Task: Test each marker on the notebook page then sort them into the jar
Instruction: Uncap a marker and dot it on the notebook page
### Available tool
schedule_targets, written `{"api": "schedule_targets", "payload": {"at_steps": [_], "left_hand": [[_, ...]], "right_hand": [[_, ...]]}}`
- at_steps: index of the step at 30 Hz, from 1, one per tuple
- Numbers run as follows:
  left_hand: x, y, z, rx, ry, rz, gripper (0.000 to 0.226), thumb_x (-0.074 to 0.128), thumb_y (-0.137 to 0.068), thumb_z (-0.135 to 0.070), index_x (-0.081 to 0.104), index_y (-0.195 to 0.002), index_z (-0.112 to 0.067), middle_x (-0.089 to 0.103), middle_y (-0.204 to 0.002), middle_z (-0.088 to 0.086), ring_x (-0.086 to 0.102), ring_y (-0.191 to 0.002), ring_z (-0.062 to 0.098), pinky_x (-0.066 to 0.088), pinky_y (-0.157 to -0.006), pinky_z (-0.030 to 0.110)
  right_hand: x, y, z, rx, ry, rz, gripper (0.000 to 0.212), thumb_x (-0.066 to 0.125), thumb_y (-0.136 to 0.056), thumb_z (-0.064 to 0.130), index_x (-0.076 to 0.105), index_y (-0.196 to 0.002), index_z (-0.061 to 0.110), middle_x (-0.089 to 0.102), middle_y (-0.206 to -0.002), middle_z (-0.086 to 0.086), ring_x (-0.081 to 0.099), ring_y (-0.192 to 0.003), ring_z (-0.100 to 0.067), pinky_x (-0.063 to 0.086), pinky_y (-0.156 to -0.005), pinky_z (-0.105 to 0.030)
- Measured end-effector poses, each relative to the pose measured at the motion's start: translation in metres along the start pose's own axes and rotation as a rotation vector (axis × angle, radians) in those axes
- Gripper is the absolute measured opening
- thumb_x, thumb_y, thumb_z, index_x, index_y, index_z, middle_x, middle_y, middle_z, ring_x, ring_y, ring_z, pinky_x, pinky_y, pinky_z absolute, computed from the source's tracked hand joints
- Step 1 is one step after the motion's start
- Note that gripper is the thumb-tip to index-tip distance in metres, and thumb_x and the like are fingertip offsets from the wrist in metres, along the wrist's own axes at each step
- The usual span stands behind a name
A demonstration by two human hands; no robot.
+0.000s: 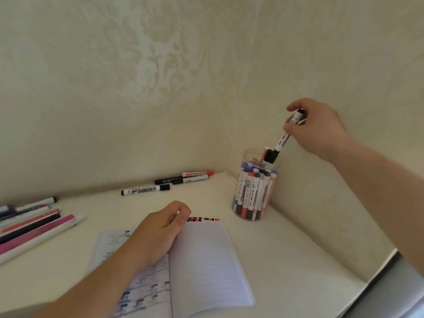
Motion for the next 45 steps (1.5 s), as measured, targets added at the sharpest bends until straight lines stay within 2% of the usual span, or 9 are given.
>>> {"api": "schedule_targets", "payload": {"at_steps": [8,14,20,26,31,35,38,41,45], "left_hand": [[0.000,0.001,-0.001,-0.001,-0.018,0.011,0.048,0.030,-0.091,-0.072,0.058,-0.113,-0.040,0.062,-0.081,0.012,0.057,-0.069,0.019,0.053,-0.073,0.046],[0.000,0.002,-0.002,0.004,-0.033,0.024,0.045,0.030,-0.093,-0.071,0.058,-0.111,-0.041,0.063,-0.081,0.011,0.062,-0.081,0.028,0.054,-0.075,0.047],[0.001,0.001,-0.002,0.002,-0.079,0.029,0.045,0.026,-0.092,-0.074,0.056,-0.109,-0.046,0.064,-0.082,0.012,0.060,-0.073,0.022,0.052,-0.077,0.045],[0.000,0.002,-0.001,0.014,-0.063,0.024,0.047,0.026,-0.093,-0.075,0.057,-0.111,-0.043,0.062,-0.082,0.014,0.053,-0.066,0.011,0.047,-0.069,0.037],[0.001,0.001,-0.001,0.017,-0.017,0.016,0.047,0.031,-0.093,-0.072,0.059,-0.112,-0.039,0.060,-0.080,0.014,0.051,-0.066,0.010,0.045,-0.066,0.035],[0.001,0.000,-0.001,0.030,-0.042,0.019,0.044,0.032,-0.097,-0.068,0.060,-0.111,-0.037,0.060,-0.079,0.009,0.051,-0.066,0.010,0.046,-0.067,0.037],[0.001,0.001,-0.001,0.033,-0.050,0.020,0.043,0.032,-0.098,-0.067,0.060,-0.111,-0.037,0.061,-0.078,0.007,0.053,-0.067,0.011,0.049,-0.070,0.039],[0.001,0.001,-0.004,0.029,-0.063,0.024,0.044,0.032,-0.095,-0.070,0.060,-0.111,-0.039,0.061,-0.078,0.005,0.054,-0.067,0.013,0.049,-0.069,0.039],[0.002,0.001,-0.007,0.075,-0.229,0.028,0.025,0.039,-0.099,-0.065,0.054,-0.108,-0.048,0.059,-0.073,-0.010,0.053,-0.065,0.007,0.045,-0.066,0.030]], "right_hand": [[0.026,0.014,-0.006,-0.090,0.080,0.089,0.022,0.073,-0.094,0.010,0.067,-0.102,0.029,0.070,-0.096,0.011,0.067,-0.085,-0.004,0.042,-0.063,-0.009],[0.026,0.007,-0.021,0.005,0.146,0.067,0.028,0.064,-0.103,0.031,0.057,-0.129,0.022,0.068,-0.106,-0.006,0.069,-0.092,-0.028,0.057,-0.085,-0.040],[0.036,-0.009,-0.010,0.061,0.240,0.118,0.035,0.056,-0.108,0.025,0.048,-0.138,0.010,0.056,-0.105,-0.005,0.055,-0.094,-0.027,0.042,-0.078,-0.032],[0.051,-0.003,-0.006,0.080,0.053,0.051,0.027,0.057,-0.106,0.019,0.042,-0.129,0.020,0.063,-0.099,-0.004,0.067,-0.089,-0.032,0.062,-0.078,-0.053],[0.054,0.000,-0.012,0.138,-0.077,-0.131,0.024,0.057,-0.105,0.021,0.044,-0.125,0.018,0.068,-0.100,-0.007,0.069,-0.089,-0.032,0.061,-0.077,-0.053],[0.065,0.003,-0.009,0.072,-0.019,-0.054,0.025,0.050,-0.108,0.015,0.044,-0.132,0.017,0.069,-0.108,-0.003,0.065,-0.093,-0.025,0.051,-0.069,-0.033],[0.069,0.003,-0.003,0.050,-0.063,-0.036,0.026,0.049,-0.109,0.019,0.045,-0.135,0.020,0.070,-0.112,-0.008,0.066,-0.099,-0.027,0.057,-0.081,-0.042],[0.075,0.006,-0.007,0.102,-0.170,-0.023,0.029,0.052,-0.106,0.029,0.040,-0.133,0.030,0.065,-0.098,-0.005,0.067,-0.086,-0.027,0.061,-0.082,-0.054],[0.079,0.011,-0.004,0.250,-0.364,0.022,0.056,0.073,-0.095,0.040,0.036,-0.135,0.032,0.059,-0.095,0.003,0.061,-0.079,-0.016,0.057,-0.071,-0.037]]}}
Point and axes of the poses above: each hand's wrist, its own y-axis away from the middle knuckle, its own x-axis out of the palm, z = x × y, the point moved 3 cm from there along -y, towards the middle knuckle
